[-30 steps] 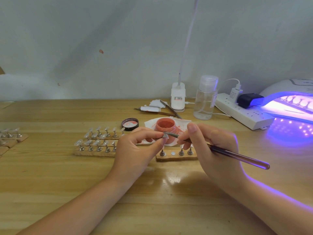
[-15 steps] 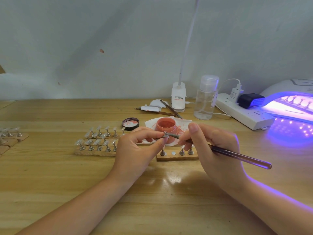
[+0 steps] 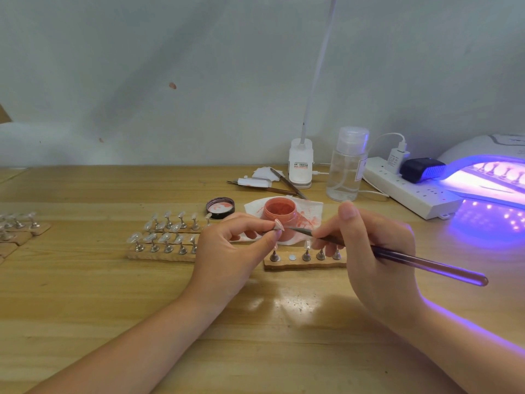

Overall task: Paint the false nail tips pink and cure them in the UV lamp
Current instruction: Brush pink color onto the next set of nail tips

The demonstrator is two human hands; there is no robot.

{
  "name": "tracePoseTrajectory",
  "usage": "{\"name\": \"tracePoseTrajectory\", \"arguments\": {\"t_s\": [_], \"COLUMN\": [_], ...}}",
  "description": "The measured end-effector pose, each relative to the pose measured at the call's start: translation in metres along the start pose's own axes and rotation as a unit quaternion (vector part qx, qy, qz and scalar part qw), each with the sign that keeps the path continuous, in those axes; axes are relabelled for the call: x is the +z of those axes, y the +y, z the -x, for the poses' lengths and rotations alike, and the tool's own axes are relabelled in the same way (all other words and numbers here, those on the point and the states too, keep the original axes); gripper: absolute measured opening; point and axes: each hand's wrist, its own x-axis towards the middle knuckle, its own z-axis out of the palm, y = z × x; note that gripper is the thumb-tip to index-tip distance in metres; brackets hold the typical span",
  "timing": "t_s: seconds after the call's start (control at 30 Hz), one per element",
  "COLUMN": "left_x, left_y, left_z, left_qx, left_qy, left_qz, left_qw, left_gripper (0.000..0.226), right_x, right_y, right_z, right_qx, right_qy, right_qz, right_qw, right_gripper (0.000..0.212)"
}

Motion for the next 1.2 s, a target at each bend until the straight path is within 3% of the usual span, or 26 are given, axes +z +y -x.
{"name": "tracePoseTrajectory", "arguments": {"t_s": [0.2,0.5,0.8,1.07,1.2], "left_x": [0.0002,0.0001,0.0010,-0.0002,0.0005], "left_y": [-0.0004,0.0000,-0.0027,-0.0020,-0.0027], "left_z": [-0.0003,0.0008,-0.0004,-0.0003,-0.0007], "left_qx": [0.003,0.016,0.019,0.018,0.013], "left_qy": [-0.011,-0.007,-0.015,-0.014,-0.015], "left_qz": [0.001,0.013,0.006,0.009,0.011], "left_qw": [1.000,1.000,1.000,1.000,1.000], "left_gripper": [0.011,0.009,0.011,0.007,0.006], "right_x": [0.0052,0.0019,0.0064,0.0025,0.0060], "right_y": [0.0015,-0.0020,-0.0013,-0.0020,-0.0018], "right_z": [-0.0014,0.0018,-0.0016,-0.0005,-0.0038], "right_qx": [0.032,0.059,0.046,0.037,0.016], "right_qy": [-0.024,0.014,-0.024,0.010,-0.026], "right_qz": [0.023,-0.045,-0.002,-0.041,0.010], "right_qw": [0.999,0.997,0.999,0.998,0.999], "right_gripper": [0.037,0.045,0.037,0.040,0.034]}}
